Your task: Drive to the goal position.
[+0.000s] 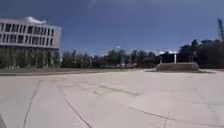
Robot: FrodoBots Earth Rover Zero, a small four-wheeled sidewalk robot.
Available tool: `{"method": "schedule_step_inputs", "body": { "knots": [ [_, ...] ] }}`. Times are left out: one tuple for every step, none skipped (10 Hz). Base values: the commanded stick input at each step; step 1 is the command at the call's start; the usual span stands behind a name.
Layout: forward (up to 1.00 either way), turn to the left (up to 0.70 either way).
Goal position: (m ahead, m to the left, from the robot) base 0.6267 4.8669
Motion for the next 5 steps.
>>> {"method": "schedule_step_inputs", "body": {
  "knots": [
    [0.7,0.35],
    [0.7,0.35],
    [0.7,0.35],
    [0.7,0.35],
    [0.7,0.35]
  ]
}}
